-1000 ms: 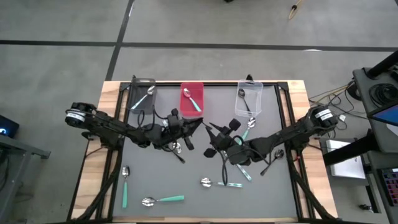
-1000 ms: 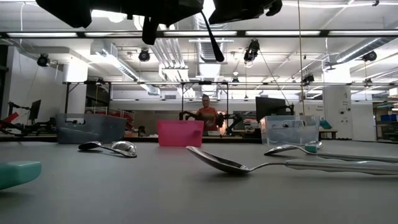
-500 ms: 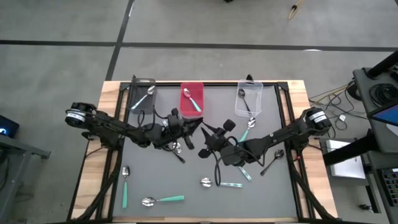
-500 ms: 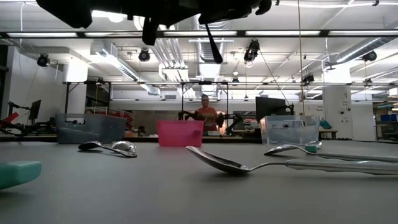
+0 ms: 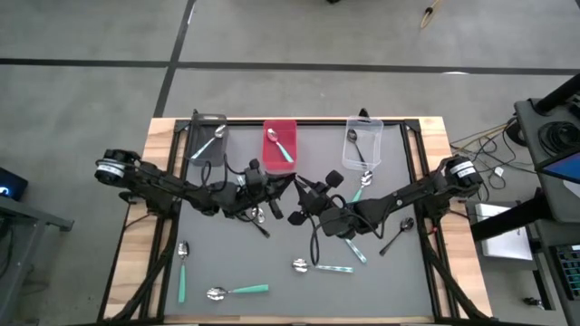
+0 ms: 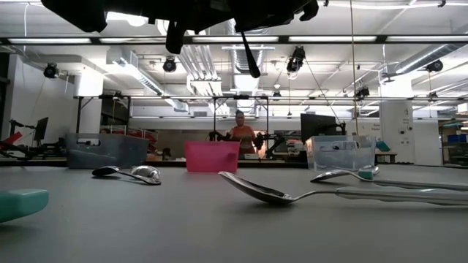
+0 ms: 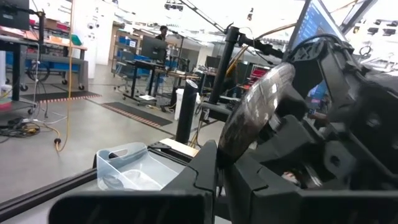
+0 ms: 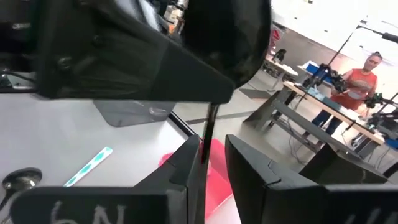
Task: Sort silverware by color (type)
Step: Put the black spoon into the transparent bin
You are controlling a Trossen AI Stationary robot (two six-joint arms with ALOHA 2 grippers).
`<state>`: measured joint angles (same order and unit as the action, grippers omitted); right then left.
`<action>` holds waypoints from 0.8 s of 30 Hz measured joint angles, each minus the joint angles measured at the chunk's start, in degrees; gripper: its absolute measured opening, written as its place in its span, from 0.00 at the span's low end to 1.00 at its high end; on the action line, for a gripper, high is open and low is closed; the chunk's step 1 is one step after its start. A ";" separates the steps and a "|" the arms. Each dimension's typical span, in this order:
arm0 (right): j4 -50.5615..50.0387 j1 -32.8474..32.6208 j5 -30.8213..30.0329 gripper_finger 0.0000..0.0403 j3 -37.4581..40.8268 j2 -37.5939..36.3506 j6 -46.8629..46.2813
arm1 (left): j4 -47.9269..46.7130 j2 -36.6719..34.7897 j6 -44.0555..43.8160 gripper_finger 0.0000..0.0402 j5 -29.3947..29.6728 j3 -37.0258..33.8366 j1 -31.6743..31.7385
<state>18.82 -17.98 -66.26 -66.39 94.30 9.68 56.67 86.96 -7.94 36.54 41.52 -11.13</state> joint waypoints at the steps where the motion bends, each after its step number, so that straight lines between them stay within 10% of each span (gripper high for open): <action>1: 0.03 0.01 0.02 0.18 0.00 0.00 -0.15 | -0.12 0.00 -0.06 0.00 0.00 0.00 0.01; 11: -0.02 0.85 0.76 0.23 0.00 0.00 -0.83 | 0.59 0.00 0.26 0.00 -4.40 -0.02 0.05; 24: -0.06 0.77 1.23 0.03 0.02 0.00 -0.29 | 0.08 0.00 -0.33 0.00 0.33 -0.02 0.06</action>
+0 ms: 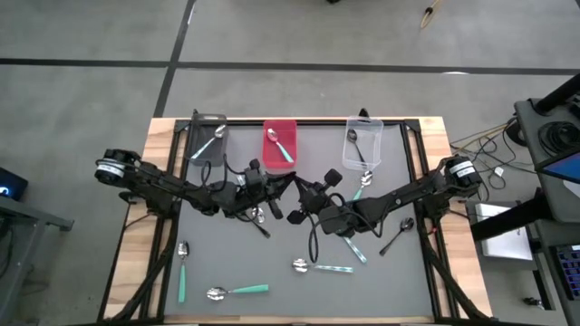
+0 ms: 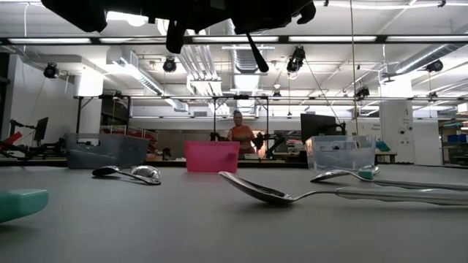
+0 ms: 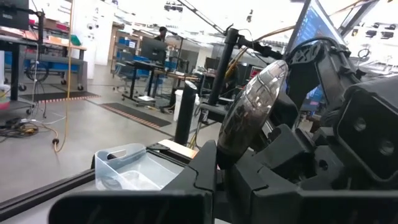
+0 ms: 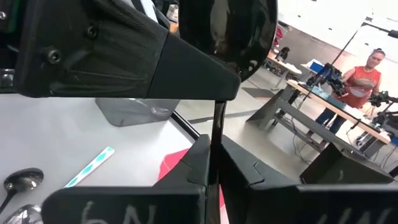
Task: Sort silverware by color (type)
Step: Put the black spoon into the transparent bin
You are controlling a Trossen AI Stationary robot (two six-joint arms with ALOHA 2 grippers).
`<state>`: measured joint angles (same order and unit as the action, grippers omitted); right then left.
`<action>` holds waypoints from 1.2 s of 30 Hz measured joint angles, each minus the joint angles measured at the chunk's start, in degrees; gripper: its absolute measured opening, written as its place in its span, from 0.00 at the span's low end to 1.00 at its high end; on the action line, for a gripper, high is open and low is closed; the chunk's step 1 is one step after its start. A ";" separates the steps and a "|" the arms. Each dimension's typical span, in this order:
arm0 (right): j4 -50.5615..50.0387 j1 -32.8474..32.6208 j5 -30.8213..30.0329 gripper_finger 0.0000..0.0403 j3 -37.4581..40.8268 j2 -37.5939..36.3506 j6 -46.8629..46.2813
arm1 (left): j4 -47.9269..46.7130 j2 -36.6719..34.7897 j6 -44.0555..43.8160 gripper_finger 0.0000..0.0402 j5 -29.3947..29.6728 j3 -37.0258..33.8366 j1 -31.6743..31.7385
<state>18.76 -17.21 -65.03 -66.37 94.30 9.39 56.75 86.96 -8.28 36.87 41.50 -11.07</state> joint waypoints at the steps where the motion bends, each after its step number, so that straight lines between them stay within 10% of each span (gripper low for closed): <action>1: -0.02 0.00 -0.01 0.03 0.00 0.00 -0.22 | -0.05 0.00 0.07 0.00 0.01 0.00 0.00; 25: -15.26 1.28 7.97 0.02 -0.89 -5.23 -14.91 | -6.37 -0.41 1.85 0.24 0.73 -0.07 0.06; 36: -33.06 11.83 30.08 0.02 -0.96 -15.04 -30.48 | -20.83 -7.39 7.14 0.32 0.75 -0.13 0.04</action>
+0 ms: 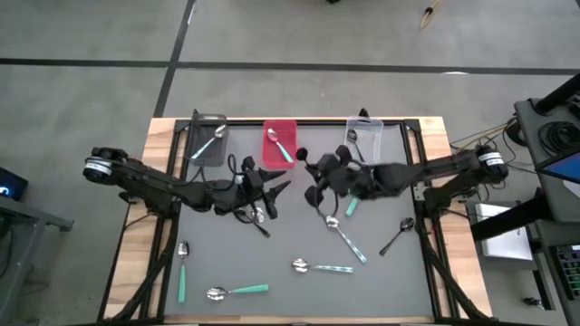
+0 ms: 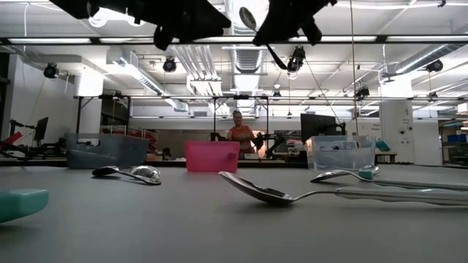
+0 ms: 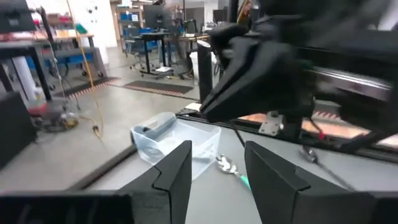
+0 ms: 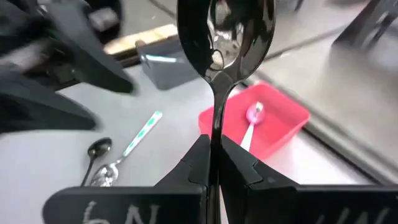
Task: Sort silverware by color (type)
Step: Put the black spoon into the transparent bin
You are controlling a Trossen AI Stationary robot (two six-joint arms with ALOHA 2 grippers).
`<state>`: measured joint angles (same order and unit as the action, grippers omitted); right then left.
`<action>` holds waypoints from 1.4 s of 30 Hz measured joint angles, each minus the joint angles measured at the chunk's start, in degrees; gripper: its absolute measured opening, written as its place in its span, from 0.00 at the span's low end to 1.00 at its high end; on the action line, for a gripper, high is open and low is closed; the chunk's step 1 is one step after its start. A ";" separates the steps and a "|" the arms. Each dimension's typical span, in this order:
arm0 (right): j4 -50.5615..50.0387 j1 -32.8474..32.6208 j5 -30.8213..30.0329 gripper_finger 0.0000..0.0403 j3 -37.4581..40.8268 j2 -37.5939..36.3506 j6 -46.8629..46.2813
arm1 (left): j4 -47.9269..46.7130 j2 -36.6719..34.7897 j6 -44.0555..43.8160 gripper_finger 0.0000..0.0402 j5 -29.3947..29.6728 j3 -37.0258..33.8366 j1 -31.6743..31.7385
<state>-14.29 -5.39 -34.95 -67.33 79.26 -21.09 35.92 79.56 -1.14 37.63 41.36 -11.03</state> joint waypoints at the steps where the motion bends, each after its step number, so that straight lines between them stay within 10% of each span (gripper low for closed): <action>1: -0.90 1.78 2.87 0.02 0.00 -0.55 -0.84 | -0.43 -0.88 1.40 0.32 -0.02 -0.02 0.00; 25: -39.62 47.35 45.24 0.02 -10.41 2.75 -4.35 | -0.49 -13.14 22.60 0.32 8.42 -0.68 0.33; 42: -46.17 58.33 47.37 0.02 -6.87 10.84 -0.91 | -4.59 -13.35 21.67 0.32 10.08 -0.70 0.33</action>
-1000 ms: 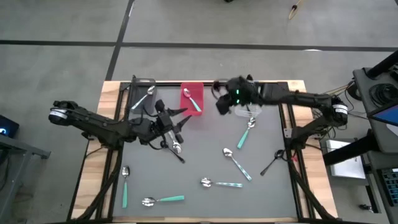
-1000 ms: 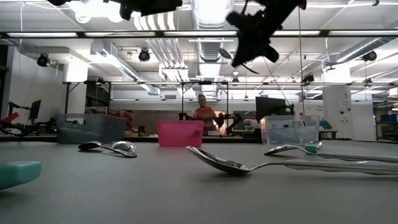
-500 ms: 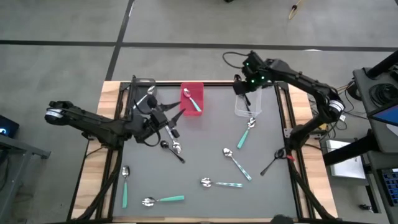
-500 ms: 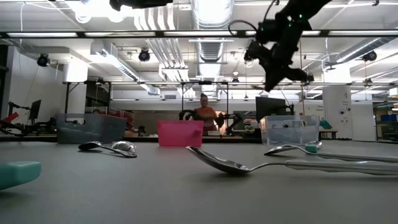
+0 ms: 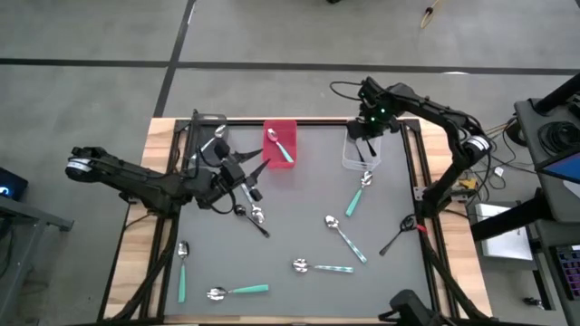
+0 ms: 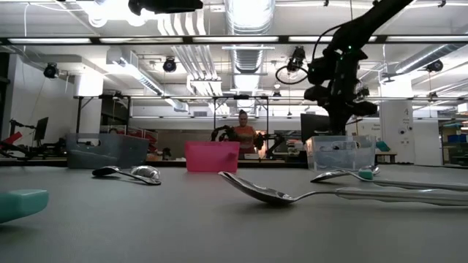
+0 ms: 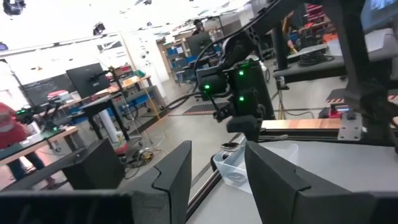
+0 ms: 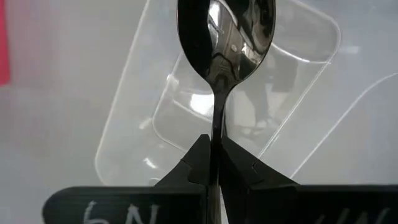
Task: Sort silverware by color (type)
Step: Put the black spoon into the transparent bin
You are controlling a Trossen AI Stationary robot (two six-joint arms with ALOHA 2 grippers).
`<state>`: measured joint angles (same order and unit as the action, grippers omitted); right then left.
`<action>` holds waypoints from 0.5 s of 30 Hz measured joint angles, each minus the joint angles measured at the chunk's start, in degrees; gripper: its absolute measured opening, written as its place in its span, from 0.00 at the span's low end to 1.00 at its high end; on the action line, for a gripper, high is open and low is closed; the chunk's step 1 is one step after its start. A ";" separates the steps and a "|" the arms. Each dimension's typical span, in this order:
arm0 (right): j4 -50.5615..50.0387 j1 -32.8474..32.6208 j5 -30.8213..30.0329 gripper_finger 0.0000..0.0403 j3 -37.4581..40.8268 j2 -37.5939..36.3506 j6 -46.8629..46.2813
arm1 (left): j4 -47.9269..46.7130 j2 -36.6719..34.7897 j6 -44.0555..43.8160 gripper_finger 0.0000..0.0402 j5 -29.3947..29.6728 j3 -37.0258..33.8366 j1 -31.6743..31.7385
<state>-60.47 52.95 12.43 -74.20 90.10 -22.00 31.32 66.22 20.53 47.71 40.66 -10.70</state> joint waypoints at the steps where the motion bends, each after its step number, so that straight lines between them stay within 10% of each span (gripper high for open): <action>1: -0.11 -0.02 0.01 0.02 0.04 0.31 0.20 | -0.04 0.00 0.00 0.32 0.85 0.00 -0.02; 15: 4.50 -0.04 -2.56 0.02 5.41 1.10 2.18 | -0.45 -0.02 0.59 0.32 2.90 0.00 0.00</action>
<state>-55.97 52.90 9.87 -68.80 91.20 -19.81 30.87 66.19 21.12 50.61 40.66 -10.70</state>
